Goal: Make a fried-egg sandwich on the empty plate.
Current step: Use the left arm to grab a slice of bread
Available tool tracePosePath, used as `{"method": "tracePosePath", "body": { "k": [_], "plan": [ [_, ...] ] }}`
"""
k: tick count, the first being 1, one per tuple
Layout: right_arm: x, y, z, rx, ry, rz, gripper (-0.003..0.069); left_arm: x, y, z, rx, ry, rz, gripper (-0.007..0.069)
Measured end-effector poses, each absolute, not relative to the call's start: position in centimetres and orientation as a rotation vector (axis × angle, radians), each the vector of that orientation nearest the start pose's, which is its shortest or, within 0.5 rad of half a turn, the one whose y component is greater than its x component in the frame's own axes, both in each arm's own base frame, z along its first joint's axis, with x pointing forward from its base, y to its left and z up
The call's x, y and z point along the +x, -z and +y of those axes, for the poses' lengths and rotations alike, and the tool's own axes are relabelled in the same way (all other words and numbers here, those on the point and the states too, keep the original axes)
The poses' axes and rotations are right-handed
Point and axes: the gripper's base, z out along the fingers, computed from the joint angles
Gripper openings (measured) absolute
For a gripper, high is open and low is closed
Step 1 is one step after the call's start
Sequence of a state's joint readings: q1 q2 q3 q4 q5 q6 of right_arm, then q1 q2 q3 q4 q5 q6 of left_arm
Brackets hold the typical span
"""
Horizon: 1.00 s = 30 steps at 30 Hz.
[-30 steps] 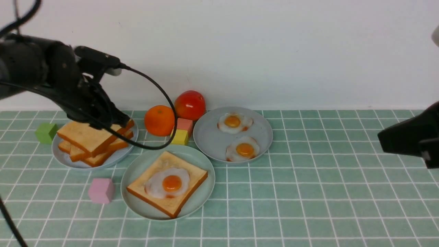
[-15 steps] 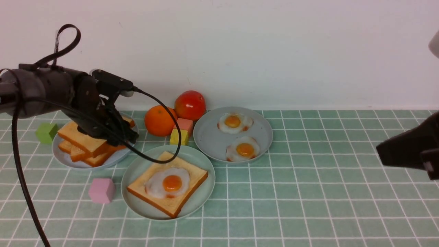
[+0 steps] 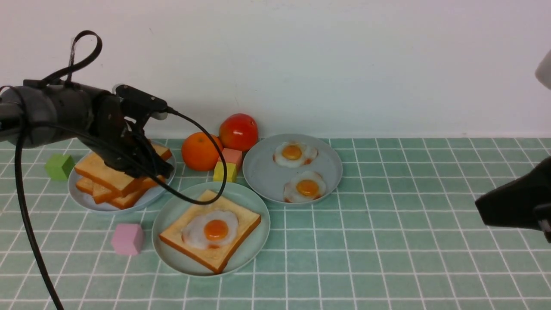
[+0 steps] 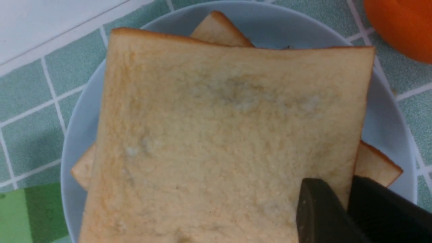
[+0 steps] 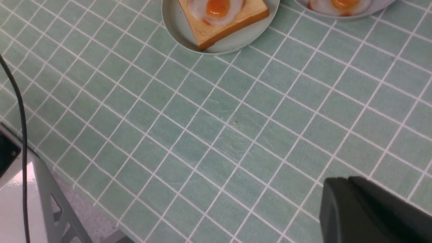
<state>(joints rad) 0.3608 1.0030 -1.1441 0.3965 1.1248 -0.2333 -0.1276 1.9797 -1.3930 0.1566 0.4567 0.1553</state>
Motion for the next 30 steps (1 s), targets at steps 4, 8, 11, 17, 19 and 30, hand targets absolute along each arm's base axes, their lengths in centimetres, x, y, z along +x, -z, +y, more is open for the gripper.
{"method": "tracePosePath", "body": {
  "k": [4, 8, 11, 17, 19, 30],
  "plan": [
    [15.3, -39.5, 9.2, -0.663, -0.571, 2.355, 0.004, 42.5, -20.7, -4.8, 0.495, -0.156, 2.446, 0.0241],
    [15.3, -39.5, 9.2, -0.661, -0.57, 2.353, 0.0041, 42.3, -22.0, -4.8, 0.49, -0.16, 2.412, 0.0323],
    [15.3, -39.5, 9.2, -0.658, -0.57, 2.348, 0.0043, 42.4, -21.9, -4.8, 0.503, -0.172, 2.399, 0.0347],
    [15.3, -39.5, 9.2, -0.657, -0.571, 2.346, 0.005, 43.2, -18.4, -4.8, 0.533, -0.175, 2.464, 0.0358],
    [15.3, -39.5, 9.2, -0.657, -0.571, 2.346, 0.005, 43.4, -17.8, -4.9, 0.543, -0.18, 2.466, 0.0359],
    [15.1, -39.7, 9.4, -0.679, -0.616, 2.326, 0.0059, 43.5, -18.0, -4.8, 0.549, -0.189, 2.472, 0.0093]
  ]
}}
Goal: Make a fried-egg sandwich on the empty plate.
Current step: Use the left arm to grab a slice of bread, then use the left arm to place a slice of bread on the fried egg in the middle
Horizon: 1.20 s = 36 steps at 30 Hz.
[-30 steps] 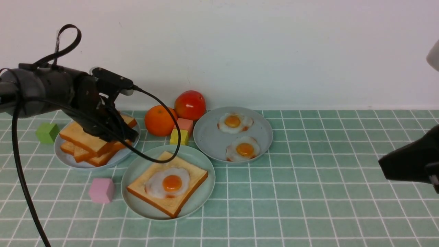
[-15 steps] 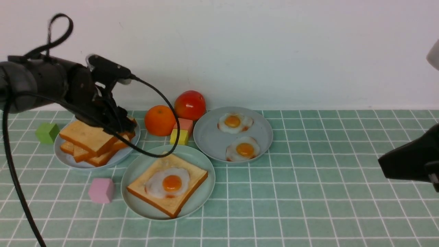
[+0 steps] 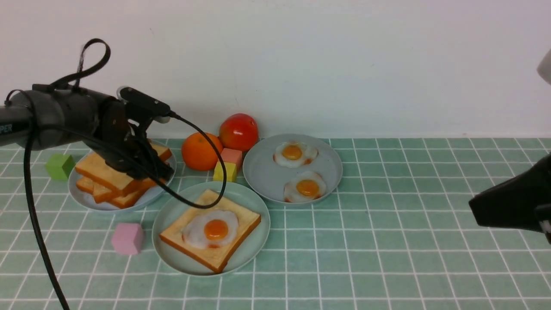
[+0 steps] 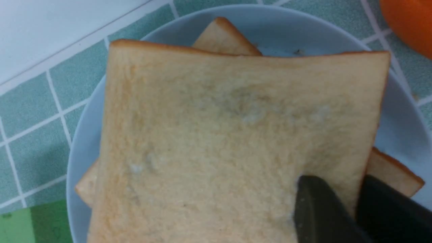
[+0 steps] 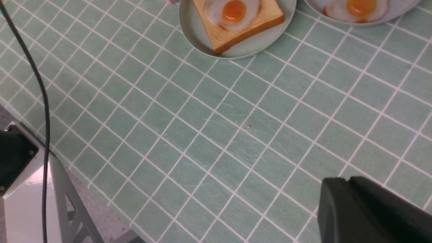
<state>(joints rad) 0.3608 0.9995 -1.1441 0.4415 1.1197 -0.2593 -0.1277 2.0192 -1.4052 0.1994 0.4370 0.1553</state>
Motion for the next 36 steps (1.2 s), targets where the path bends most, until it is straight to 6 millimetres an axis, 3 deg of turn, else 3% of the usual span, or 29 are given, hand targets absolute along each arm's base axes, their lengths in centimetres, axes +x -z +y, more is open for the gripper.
{"method": "tracePosePath", "body": {
  "k": [5, 6, 7, 8, 11, 12, 13, 14, 15, 16, 17, 19, 23, 29, 36],
  "plan": [
    [15.1, -39.7, 9.4, -0.679, -0.619, 2.325, 0.0064, 42.7, -19.6, -4.7, 0.527, -0.182, 2.482, 0.0068],
    [15.1, -39.8, 9.5, -0.679, -0.622, 2.325, 0.0067, 41.9, -21.5, -4.8, 0.517, -0.181, 2.476, 0.0068],
    [15.1, -39.8, 9.5, -0.679, -0.622, 2.325, 0.0067, 41.9, -21.4, -4.8, 0.516, -0.181, 2.482, 0.0068],
    [15.1, -39.8, 9.5, -0.679, -0.622, 2.325, 0.0068, 41.3, -22.9, -5.0, 0.495, -0.174, 2.473, 0.0068],
    [15.1, -39.8, 9.5, -0.696, -0.615, 2.318, 0.0072, 39.1, -26.4, -6.5, 0.43, -0.127, 2.474, 0.0068],
    [15.1, -39.8, 9.5, -0.702, -0.612, 2.315, 0.0073, 38.5, -27.0, -7.3, 0.434, -0.113, 2.483, 0.0068],
    [15.0, -39.8, 9.5, -0.722, -0.608, 2.306, 0.0075, 37.1, -27.7, -9.5, 0.473, -0.084, 2.513, 0.0068],
    [15.0, -39.8, 9.5, -0.725, -0.608, 2.304, 0.0075, 37.1, -27.8, -9.5, 0.47, -0.083, 2.512, 0.0068],
    [15.0, -39.8, 9.5, -0.738, -0.609, 2.297, 0.0076, 36.0, -27.7, -11.8, 0.536, -0.06, 2.537, 0.0066],
    [15.0, -39.8, 9.5, -0.739, -0.611, 2.296, 0.0076, 35.9, -27.7, -12.1, 0.547, -0.058, 2.538, 0.0066],
    [15.0, -39.8, 9.6, -0.743, -0.615, 2.293, 0.0076, 34.9, -27.2, -14.5, 0.615, -0.04, 2.558, 0.0066],
    [15.0, -39.8, 9.6, -0.749, -0.617, 2.292, 0.0076, 33.9, -26.1, -17.1, 0.687, -0.032, 2.582, 0.0066],
    [14.8, -39.7, 9.6, -0.766, -0.623, 2.304, 0.0078, 33.0, -23.9, -20.3, 0.803, -0.079, 2.589, 0.0066],
    [14.5, -39.5, 9.5, -0.79, -0.628, 2.335, 0.0085, 33.3, -21.0, -21.6, 0.841, -0.159, 2.619, 0.0066],
    [14.4, -39.5, 9.6, -0.798, -0.644, 2.34, 0.0092, 33.6, -19.8, -21.7, 0.853, -0.175, 2.637, 0.0066]
  ]
}}
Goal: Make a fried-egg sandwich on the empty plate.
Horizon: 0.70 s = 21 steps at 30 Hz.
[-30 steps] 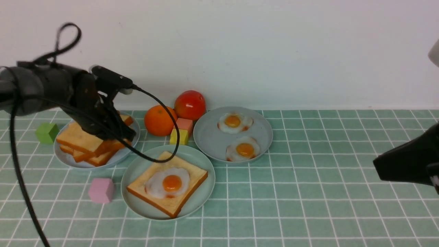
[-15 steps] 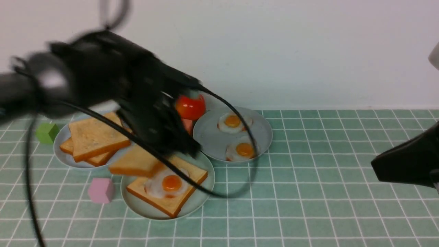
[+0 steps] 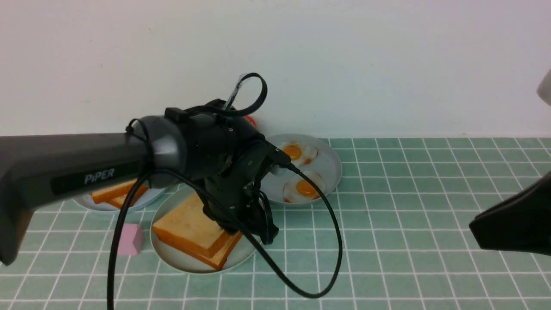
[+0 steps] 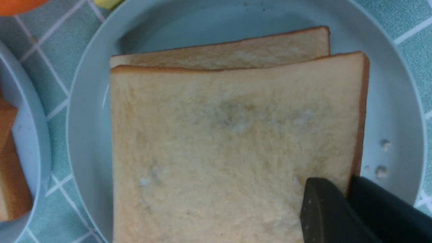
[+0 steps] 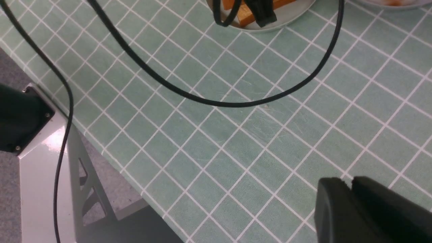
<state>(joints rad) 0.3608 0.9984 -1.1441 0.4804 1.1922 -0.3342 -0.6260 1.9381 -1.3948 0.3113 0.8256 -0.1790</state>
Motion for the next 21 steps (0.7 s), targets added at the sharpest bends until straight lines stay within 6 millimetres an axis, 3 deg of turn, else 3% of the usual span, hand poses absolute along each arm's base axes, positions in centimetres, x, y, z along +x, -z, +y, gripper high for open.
{"method": "tracePosePath", "body": {
  "k": [4, 8, 12, 14, 17, 21],
  "plan": [
    [14.4, -39.5, 9.6, -0.798, -0.644, 2.34, 0.0096, 33.6, -19.5, -21.8, 0.852, -0.172, 2.645, 0.011],
    [14.4, -39.5, 9.6, -0.798, -0.644, 2.34, 0.0098, 33.6, -19.5, -21.9, 0.84, -0.157, 2.654, 0.0228],
    [14.4, -39.5, 9.6, -0.798, -0.647, 2.34, 0.0102, 33.7, -20.7, -22.3, 0.783, -0.105, 2.697, 0.0388],
    [14.4, -39.5, 9.6, -0.798, -0.647, 2.34, 0.0104, 33.6, -21.3, -22.5, 0.762, -0.08, 2.709, 0.041],
    [14.3, -39.5, 9.6, -0.802, -0.645, 2.341, 0.0105, 33.1, -24.1, -22.8, 0.708, 0.038, 2.704, 0.0417],
    [13.3, -40.1, 8.9, -0.807, -0.599, 2.306, 0.0106, 29.4, -32.3, -21.3, 0.668, 0.278, 2.491, 0.0232]
  ]
}}
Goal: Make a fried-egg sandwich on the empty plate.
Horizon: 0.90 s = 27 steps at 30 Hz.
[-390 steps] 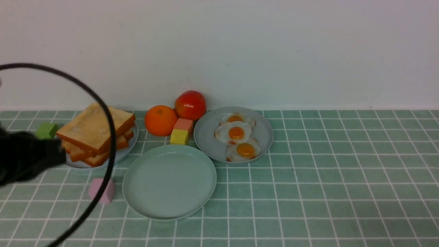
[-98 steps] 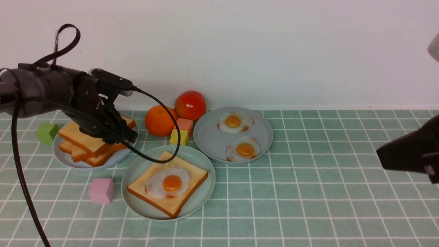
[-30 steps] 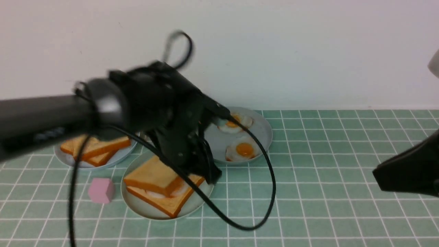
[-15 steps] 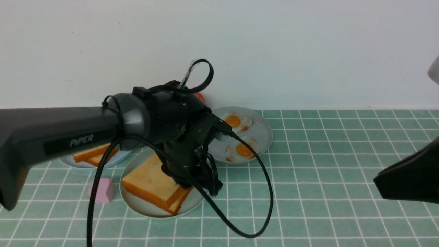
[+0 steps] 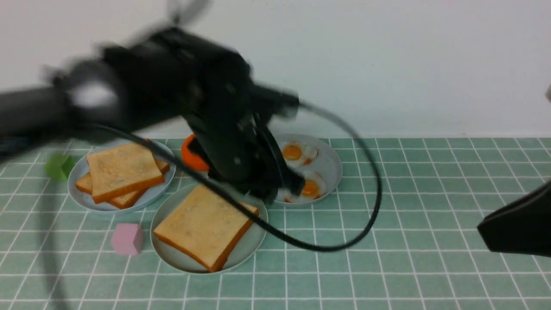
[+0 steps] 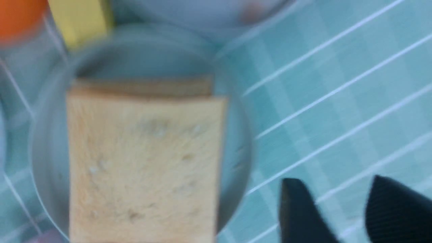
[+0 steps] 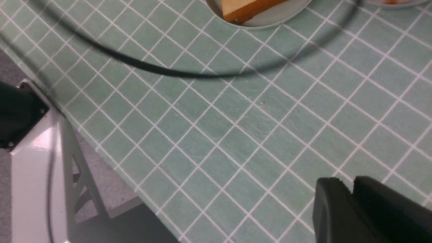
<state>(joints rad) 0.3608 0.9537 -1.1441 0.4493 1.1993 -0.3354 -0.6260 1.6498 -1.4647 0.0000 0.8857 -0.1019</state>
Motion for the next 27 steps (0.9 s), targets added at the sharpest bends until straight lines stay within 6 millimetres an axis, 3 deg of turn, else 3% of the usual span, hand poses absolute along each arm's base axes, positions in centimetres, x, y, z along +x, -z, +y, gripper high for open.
{"method": "tracePosePath", "body": {
  "k": [1, 2, 3, 4, 5, 8, 9, 10, 11, 12, 15, 19, 20, 23, 27],
  "plan": [
    [13.3, -40.1, 8.9, -0.807, -0.596, 2.306, 0.0106, 28.9, -33.3, -20.9, 0.665, 0.288, 2.46, 0.022],
    [12.3, -40.7, 8.4, -0.797, -0.568, 2.271, 0.0106, 26.6, -35.9, -19.3, 0.637, 0.347, 2.342, 0.0108],
    [12.3, -40.6, 8.4, -0.798, -0.564, 2.272, 0.0106, 26.0, -36.7, -18.9, 0.63, 0.359, 2.311, 0.0095],
    [11.3, -41.2, 7.7, -0.769, -0.526, 2.24, 0.0106, 23.4, -37.9, -17.0, 0.601, 0.4, 2.206, 0.0004],
    [10.8, -41.4, 7.3, -0.755, -0.504, 2.228, 0.0106, 21.7, -38.7, -15.9, 0.581, 0.427, 2.14, -0.0013],
    [9.1, -42.0, 5.9, -0.682, -0.421, 2.194, 0.0106, 18.2, -38.3, -13.4, 0.53, 0.487, 1.999, -0.0013],
    [8.7, -42.2, 5.6, -0.666, -0.397, 2.184, 0.0106, 17.4, -37.4, -12.8, 0.515, 0.502, 1.97, -0.0013],
    [7.8, -42.5, 4.7, -0.596, -0.356, 2.172, 0.0106, 15.3, -36.5, -11.3, 0.472, 0.55, 1.886, -0.0013],
    [7.5, -42.5, 4.5, -0.575, -0.345, 2.169, 0.0106, 14.8, -36.1, -11.0, 0.459, 0.562, 1.866, -0.0013],
    [6.1, -42.8, 3.3, -0.47, -0.307, 2.157, 0.0106, 12.8, -34.1, -9.5, 0.403, 0.611, 1.787, -0.0013],
    [3.7, -42.7, 1.6, -0.312, -0.274, 2.121, 0.0105, 9.5, -31.8, -6.9, 0.303, 0.687, 1.607, -0.0013],
    [1.6, -41.3, 0.0, -0.155, -0.268, 2.085, 0.0064, 7.0, -29.9, -4.9, 0.243, 0.725, 1.447, -0.0013],
    [0.7, -40.1, -0.6, -0.081, -0.269, 2.068, 0.0022, 6.0, -29.2, -4.1, 0.228, 0.737, 1.391, -0.0013],
    [0.4, -38.2, -1.2, 0.009, -0.275, 2.014, -0.0012, 4.8, -28.8, -3.2, 0.229, 0.735, 1.315, -0.0013],
    [1.8, -35.5, -1.2, 0.08, -0.26, 1.913, -0.0013, 3.9, -27.8, -2.7, 0.25, 0.723, 1.298, -0.0013]
  ]
}}
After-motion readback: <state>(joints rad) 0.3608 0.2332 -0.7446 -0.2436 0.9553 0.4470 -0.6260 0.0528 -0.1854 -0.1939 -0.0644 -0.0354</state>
